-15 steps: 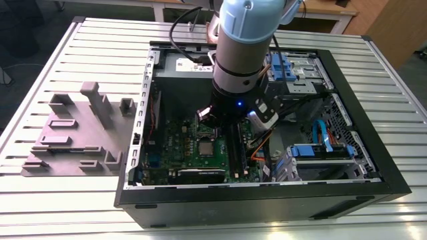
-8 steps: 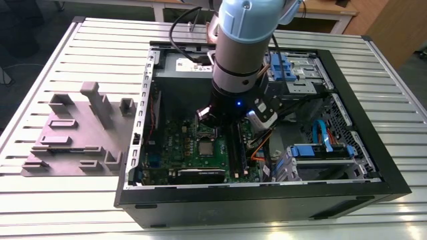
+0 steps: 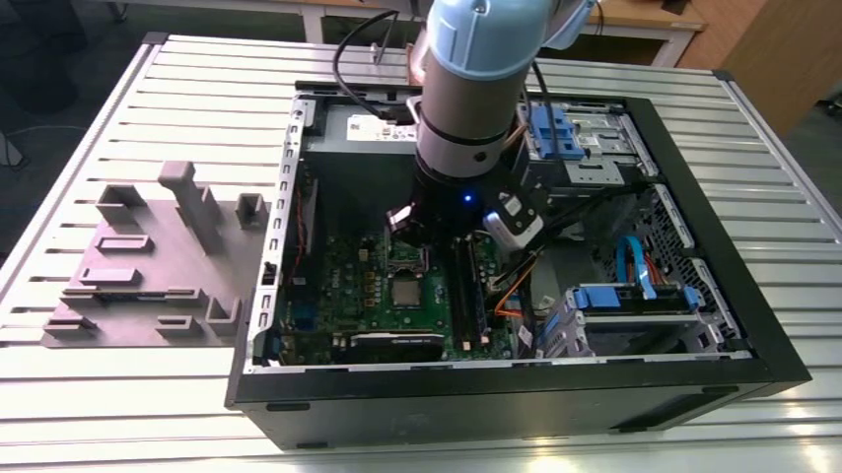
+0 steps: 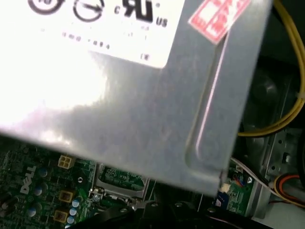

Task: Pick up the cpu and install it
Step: 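Close the cpu cover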

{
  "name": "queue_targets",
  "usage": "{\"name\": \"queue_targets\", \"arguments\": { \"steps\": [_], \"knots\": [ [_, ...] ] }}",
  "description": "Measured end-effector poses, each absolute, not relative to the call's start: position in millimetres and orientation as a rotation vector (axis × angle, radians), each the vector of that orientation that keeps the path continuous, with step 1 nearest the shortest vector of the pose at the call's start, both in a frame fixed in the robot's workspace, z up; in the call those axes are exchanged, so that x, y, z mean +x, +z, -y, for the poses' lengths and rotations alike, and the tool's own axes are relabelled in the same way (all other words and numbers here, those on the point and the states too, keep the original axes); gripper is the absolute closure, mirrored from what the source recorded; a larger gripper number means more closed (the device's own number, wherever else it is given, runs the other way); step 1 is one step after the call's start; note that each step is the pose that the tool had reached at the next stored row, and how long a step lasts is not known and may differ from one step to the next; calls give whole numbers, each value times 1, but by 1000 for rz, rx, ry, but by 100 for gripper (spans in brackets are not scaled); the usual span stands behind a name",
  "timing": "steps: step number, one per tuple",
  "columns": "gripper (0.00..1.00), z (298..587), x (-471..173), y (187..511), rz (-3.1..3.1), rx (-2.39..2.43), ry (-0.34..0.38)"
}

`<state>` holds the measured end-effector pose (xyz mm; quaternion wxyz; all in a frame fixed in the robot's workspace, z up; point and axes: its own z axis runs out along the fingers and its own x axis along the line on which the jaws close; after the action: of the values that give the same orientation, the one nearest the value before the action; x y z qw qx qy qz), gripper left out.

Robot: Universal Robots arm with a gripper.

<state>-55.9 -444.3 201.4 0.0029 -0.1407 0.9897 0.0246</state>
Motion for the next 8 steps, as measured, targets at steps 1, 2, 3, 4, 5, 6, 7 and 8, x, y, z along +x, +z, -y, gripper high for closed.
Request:
{"name": "queue_targets", "arguments": {
  "steps": [1, 2, 3, 4, 5, 6, 7, 8],
  "knots": [
    [90, 443, -56, 201, -3103, -441, 77],
    [90, 443, -57, 201, -3102, -441, 77],
    [90, 443, -58, 200, -3102, -441, 77],
    [90, 443, -58, 200, -3101, -441, 77],
    [90, 443, -59, 200, -3101, -441, 76],
    [90, 443, -59, 200, -3101, -441, 76],
    [90, 443, -59, 199, -3100, -441, 76],
    [90, 443, -59, 199, -3100, -441, 76]
  ]
}}
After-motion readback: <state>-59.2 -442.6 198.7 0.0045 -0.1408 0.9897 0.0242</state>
